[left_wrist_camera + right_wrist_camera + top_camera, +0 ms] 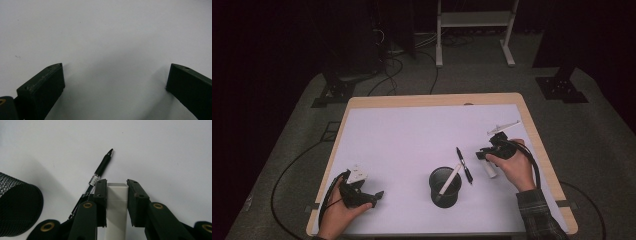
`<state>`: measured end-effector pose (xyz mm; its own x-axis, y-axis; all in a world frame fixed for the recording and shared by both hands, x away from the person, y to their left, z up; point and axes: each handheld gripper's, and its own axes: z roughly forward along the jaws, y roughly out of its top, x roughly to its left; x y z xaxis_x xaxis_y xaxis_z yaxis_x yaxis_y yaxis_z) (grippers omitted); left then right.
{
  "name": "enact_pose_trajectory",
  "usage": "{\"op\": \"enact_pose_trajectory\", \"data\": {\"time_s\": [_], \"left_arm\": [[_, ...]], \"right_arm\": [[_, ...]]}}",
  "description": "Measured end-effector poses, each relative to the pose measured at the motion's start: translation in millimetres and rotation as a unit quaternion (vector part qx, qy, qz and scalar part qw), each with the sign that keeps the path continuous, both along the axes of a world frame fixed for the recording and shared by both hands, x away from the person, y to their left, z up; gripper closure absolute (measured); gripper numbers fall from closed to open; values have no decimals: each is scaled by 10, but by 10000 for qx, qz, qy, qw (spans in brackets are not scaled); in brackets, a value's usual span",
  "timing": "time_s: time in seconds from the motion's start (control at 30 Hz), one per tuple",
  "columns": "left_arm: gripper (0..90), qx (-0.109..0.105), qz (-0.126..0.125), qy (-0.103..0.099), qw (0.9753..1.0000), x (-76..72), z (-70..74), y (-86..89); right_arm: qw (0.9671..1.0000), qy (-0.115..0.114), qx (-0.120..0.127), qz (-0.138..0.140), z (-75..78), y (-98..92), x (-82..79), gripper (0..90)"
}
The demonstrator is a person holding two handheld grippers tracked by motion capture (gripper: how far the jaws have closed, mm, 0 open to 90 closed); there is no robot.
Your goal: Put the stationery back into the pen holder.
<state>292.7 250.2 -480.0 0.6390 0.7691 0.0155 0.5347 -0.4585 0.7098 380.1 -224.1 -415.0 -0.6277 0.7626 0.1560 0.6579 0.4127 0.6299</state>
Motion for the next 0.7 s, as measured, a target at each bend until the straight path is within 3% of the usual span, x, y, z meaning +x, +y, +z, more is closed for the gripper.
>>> {"op": "enact_pose_trajectory", "data": {"time_s": [0.7], "left_arm": [[8,-18,9,-2,10000,1,-2,-2]], "right_arm": [[9982,-286,501,168,234,-60,-163,703]]}}
